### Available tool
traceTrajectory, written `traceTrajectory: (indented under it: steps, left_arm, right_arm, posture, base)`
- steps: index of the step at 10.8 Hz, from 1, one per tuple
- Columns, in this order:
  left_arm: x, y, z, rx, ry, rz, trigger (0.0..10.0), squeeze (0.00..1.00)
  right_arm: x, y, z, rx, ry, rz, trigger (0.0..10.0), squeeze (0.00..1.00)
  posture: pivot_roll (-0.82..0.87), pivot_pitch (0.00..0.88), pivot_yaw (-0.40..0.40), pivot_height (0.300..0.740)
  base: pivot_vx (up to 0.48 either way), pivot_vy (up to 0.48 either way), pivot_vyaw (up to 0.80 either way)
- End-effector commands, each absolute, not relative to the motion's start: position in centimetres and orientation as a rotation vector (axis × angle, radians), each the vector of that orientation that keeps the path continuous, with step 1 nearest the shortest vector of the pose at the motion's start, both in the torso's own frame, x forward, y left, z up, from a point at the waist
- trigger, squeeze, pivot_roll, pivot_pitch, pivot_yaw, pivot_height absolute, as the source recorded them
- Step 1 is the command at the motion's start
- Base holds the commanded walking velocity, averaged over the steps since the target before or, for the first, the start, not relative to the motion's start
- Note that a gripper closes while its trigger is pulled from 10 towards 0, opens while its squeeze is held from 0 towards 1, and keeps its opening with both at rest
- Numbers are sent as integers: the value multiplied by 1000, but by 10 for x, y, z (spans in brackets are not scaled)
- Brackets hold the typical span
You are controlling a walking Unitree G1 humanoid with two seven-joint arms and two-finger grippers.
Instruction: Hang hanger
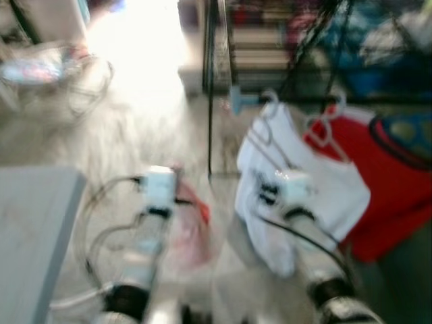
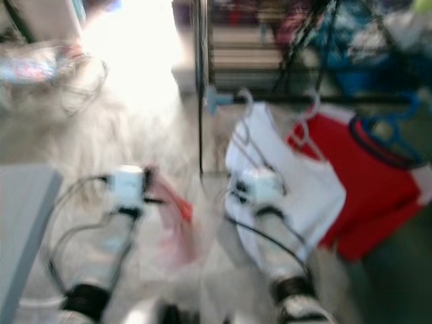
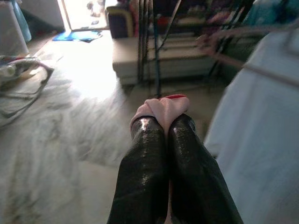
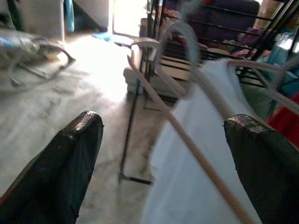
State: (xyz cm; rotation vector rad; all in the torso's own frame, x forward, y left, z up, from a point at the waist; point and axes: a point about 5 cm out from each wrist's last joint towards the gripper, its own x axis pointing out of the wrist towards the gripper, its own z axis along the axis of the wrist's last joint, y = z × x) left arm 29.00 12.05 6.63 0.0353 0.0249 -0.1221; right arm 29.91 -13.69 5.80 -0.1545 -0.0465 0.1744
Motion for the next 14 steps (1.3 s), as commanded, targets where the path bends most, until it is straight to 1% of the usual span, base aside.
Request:
traceTrajectory:
  steps: [1,5,7,9,10,12,14]
  left_arm:
    - [291,113,74,37,-2,-137,10000,0]
    - [291,114,75,40,1,-137,10000,0]
    - [290,112,75,30,2,-151,10000,0]
    - [290,111,76,24,-3,-160,10000,0]
    - [290,111,75,29,10,-163,10000,0]
    - [288,109,72,36,26,-176,10000,0]
    - [291,109,73,42,30,-181,10000,0]
  right_arm:
    - [298,-148,58,-172,-37,150,10000,0]
    - [299,-144,67,-238,-95,182,10000,0]
    - [303,-146,79,-285,-149,155,10000,0]
    - [303,-152,80,-306,-149,127,10000,0]
    - [306,-158,79,-295,-115,144,10000,0]
    - [311,-166,85,-306,-118,154,10000,0]
    - [327,-177,104,-346,-148,177,10000,0]
  posture:
    - [-3,155,-11,740]
    - [-1,159,-11,740]
    - [-5,162,-11,740]
    - [-7,166,-12,740]
    - [-13,173,-11,740]
    - [-19,177,-6,740]
    - [-22,178,0,740]
  base:
    - [0,0,0]
    - [0,0,0]
    - [0,0,0]
    - [0,0,0]
    - [0,0,0]
    - [0,0,0]
    - [0,0,0]
